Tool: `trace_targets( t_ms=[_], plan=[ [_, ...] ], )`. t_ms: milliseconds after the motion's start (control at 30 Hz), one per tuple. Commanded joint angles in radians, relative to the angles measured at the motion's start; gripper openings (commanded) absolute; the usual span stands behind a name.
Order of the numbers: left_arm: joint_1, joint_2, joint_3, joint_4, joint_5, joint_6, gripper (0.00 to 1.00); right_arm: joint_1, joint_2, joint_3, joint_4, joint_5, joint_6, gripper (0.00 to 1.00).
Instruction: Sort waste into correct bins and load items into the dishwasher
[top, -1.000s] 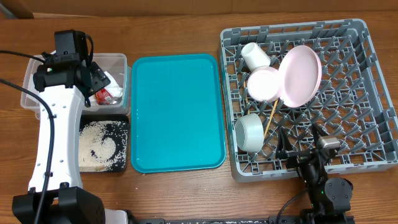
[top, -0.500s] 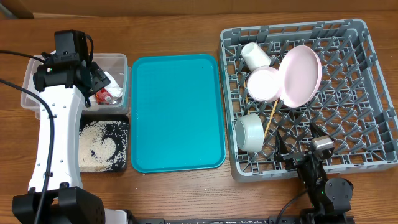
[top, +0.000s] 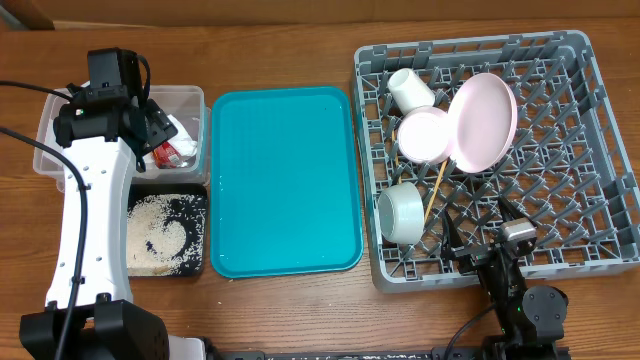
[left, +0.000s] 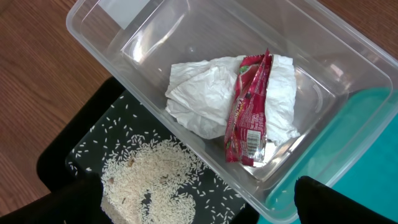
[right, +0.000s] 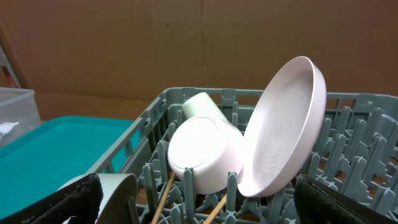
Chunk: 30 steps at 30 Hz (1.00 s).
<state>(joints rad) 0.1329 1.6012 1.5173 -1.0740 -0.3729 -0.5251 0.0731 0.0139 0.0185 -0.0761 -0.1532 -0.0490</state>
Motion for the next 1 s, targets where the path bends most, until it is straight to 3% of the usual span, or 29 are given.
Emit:
trace_targets(
  t_ms=[0,967],
  plan=[
    [0.003,-0.016,0.021,0.001,0.005,-0.014,1.0,-0.003,-0.011,-0.011,0.007,-0.006,-0.004,1.0],
    [0.002,-0.078,0.021,0.001,0.005,-0.014,1.0,-0.003,-0.011,-0.011,0.007,-0.005,-0.004,1.0]
  ],
)
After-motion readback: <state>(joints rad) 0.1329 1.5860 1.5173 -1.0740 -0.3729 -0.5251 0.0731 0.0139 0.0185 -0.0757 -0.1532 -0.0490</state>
